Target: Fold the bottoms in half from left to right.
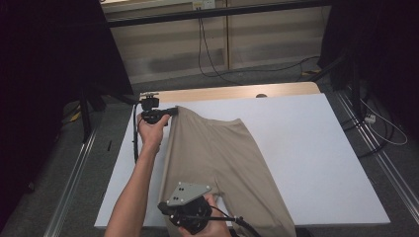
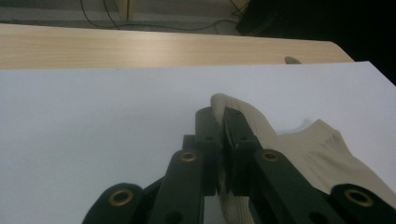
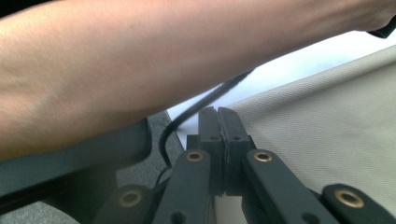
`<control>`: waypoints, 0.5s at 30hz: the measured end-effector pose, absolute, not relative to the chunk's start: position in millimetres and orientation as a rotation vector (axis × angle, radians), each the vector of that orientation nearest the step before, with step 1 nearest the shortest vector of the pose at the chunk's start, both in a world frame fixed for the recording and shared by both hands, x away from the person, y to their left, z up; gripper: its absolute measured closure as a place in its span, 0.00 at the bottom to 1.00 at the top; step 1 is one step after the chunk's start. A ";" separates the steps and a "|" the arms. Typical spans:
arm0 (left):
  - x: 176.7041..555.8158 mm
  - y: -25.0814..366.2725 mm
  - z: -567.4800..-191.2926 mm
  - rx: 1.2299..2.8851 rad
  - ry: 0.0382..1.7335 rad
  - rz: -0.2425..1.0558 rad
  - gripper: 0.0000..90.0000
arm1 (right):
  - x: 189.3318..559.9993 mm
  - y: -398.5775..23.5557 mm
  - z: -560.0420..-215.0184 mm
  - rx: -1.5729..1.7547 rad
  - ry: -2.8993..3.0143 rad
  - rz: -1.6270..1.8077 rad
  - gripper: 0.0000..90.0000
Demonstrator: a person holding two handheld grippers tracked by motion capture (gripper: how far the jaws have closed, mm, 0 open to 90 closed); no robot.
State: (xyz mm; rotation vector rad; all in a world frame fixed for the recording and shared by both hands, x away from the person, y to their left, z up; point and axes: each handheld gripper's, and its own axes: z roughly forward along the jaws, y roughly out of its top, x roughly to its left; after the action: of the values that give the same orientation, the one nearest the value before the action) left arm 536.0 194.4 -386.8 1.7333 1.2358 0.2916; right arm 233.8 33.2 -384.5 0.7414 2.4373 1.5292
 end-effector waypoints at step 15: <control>530.5 240.6 -353.9 1.702 1.298 0.389 0.96 | 239.7 50.1 -347.1 0.652 2.399 1.614 1.00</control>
State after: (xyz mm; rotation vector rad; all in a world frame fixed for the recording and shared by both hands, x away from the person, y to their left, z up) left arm 530.5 240.6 -353.9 1.7023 1.2975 0.3887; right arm 239.7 50.1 -347.1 0.6523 2.3994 1.6144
